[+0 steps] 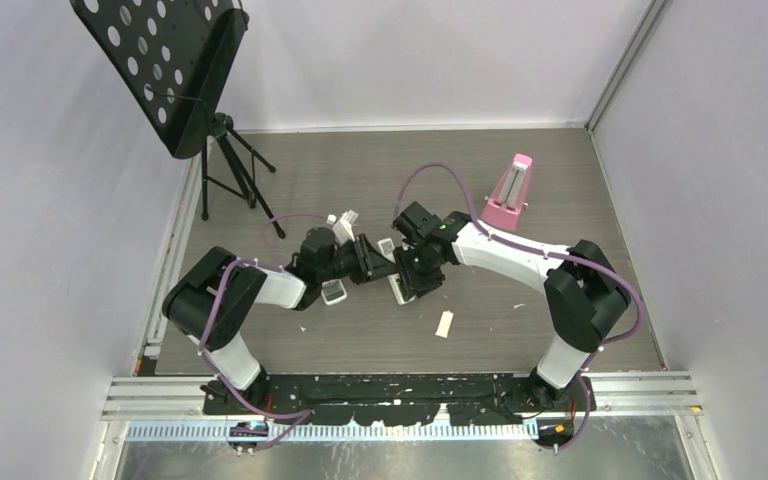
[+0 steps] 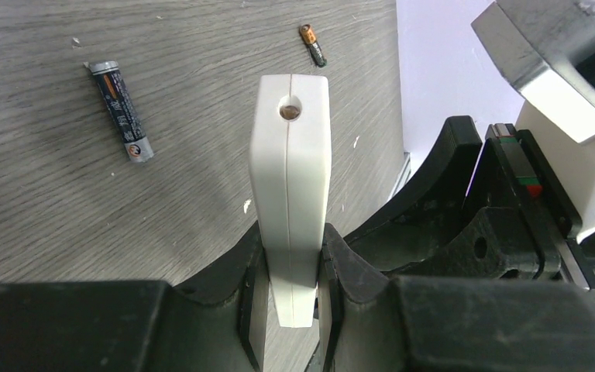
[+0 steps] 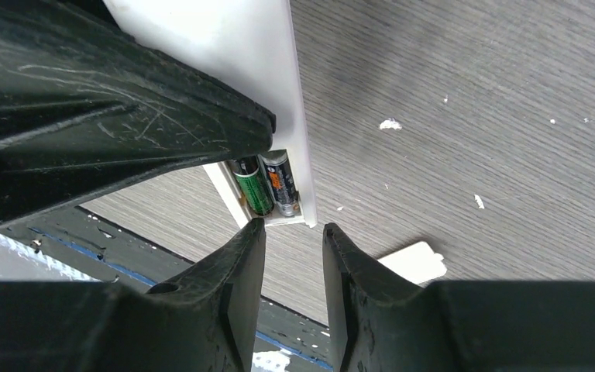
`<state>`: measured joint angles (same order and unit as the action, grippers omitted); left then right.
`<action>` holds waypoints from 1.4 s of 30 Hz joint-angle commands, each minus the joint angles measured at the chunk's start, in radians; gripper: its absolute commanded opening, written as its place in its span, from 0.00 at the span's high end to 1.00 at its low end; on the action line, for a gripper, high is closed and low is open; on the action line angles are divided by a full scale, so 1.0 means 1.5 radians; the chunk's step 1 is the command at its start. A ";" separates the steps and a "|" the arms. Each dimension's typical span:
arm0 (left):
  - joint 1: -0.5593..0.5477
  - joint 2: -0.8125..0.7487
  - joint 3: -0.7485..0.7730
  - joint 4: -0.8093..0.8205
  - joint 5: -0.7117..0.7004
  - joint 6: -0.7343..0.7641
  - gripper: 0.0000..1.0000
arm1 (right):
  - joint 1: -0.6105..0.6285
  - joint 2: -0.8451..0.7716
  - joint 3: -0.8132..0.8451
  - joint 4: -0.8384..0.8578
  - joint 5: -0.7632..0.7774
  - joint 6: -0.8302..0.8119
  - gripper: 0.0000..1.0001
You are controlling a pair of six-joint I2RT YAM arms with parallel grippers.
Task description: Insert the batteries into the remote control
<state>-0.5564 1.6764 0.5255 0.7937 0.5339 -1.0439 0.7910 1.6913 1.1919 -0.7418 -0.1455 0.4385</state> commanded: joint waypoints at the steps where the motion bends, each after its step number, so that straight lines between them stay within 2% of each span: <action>1: -0.003 -0.017 0.029 -0.009 -0.001 0.009 1.00 | 0.004 -0.007 0.016 0.019 0.013 -0.001 0.61; 5: -0.004 -0.017 0.029 -0.043 -0.018 0.030 1.00 | 0.004 -0.026 0.001 0.017 0.048 0.038 0.58; 8: -0.004 -0.023 0.014 -0.045 -0.035 0.030 1.00 | 0.003 -0.051 -0.030 -0.007 0.139 0.090 0.47; 10: -0.004 -0.030 -0.003 -0.041 -0.053 0.023 1.00 | 0.003 -0.075 -0.063 -0.027 0.209 0.143 0.36; 12: -0.008 -0.043 -0.033 -0.021 -0.086 0.005 1.00 | 0.004 -0.099 -0.110 -0.032 0.253 0.197 0.30; 14: -0.013 -0.053 -0.060 0.000 -0.124 -0.016 1.00 | 0.005 -0.121 -0.149 -0.025 0.278 0.232 0.29; 17: -0.027 -0.061 -0.096 0.021 -0.181 -0.053 1.00 | 0.005 -0.137 -0.185 0.002 0.262 0.251 0.29; 21: -0.056 -0.053 -0.141 0.055 -0.267 -0.121 1.00 | 0.008 -0.149 -0.206 0.028 0.233 0.255 0.29; 27: -0.074 -0.053 -0.182 0.051 -0.376 -0.200 0.99 | 0.020 -0.170 -0.227 0.045 0.228 0.264 0.28; 29: -0.076 -0.066 -0.185 0.022 -0.395 -0.215 0.94 | 0.022 -0.174 -0.231 0.049 0.226 0.268 0.26; 32: -0.082 -0.093 -0.170 -0.053 -0.406 -0.220 0.75 | 0.028 -0.173 -0.227 0.045 0.226 0.272 0.25; 36: -0.090 -0.132 -0.141 -0.166 -0.409 -0.219 0.57 | 0.055 -0.153 -0.212 0.018 0.248 0.295 0.25; 39: -0.094 -0.165 -0.132 -0.244 -0.415 -0.232 0.46 | 0.075 -0.139 -0.204 -0.001 0.267 0.316 0.26; 42: -0.096 -0.195 -0.129 -0.296 -0.412 -0.244 0.43 | 0.083 -0.126 -0.203 -0.008 0.272 0.335 0.29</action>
<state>-0.6922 1.4334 0.3168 0.5568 -0.0410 -1.3987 0.8974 1.4822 0.8497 -0.7238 0.2089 0.8738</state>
